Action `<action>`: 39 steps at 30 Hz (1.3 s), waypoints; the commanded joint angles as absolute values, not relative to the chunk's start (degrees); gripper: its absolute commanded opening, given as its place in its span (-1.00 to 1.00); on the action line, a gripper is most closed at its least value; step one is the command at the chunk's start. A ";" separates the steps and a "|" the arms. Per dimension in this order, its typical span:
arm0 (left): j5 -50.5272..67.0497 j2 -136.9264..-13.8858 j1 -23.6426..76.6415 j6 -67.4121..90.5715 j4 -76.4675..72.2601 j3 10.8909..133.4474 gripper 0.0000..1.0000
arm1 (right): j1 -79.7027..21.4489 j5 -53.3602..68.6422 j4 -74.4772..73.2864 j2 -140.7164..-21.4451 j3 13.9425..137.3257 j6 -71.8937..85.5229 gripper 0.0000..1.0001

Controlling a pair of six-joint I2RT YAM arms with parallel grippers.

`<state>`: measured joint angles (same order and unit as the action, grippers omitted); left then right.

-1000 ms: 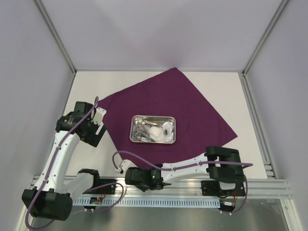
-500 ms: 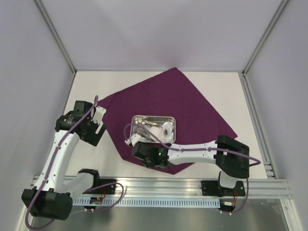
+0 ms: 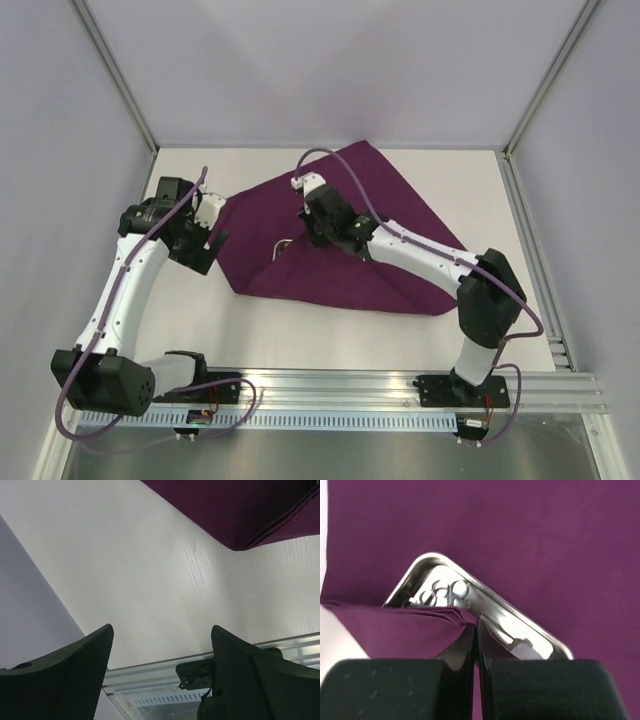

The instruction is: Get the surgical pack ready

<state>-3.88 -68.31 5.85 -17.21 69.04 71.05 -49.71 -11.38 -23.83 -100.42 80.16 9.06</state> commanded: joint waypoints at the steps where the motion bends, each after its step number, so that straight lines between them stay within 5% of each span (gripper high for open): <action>1: -0.71 -73.02 6.24 -17.32 66.71 75.40 0.75 | -43.62 -6.25 -23.81 -106.67 88.12 7.38 -0.99; 10: -1.67 -83.49 14.15 -18.46 65.22 82.26 0.71 | -33.40 -1.94 -29.80 -121.90 106.86 12.83 -0.99; 28: -4.66 -97.99 18.10 -19.69 60.39 86.04 0.70 | -26.81 1.05 -30.85 -133.85 117.60 24.17 -0.99; 33: -5.01 -100.19 18.54 -19.69 59.50 86.48 0.70 | -26.54 0.88 -31.81 -134.04 117.86 24.43 0.03; 39: -4.57 -100.81 18.54 -19.69 59.24 87.80 0.70 | -24.88 0.88 -31.99 -127.37 117.86 22.95 0.27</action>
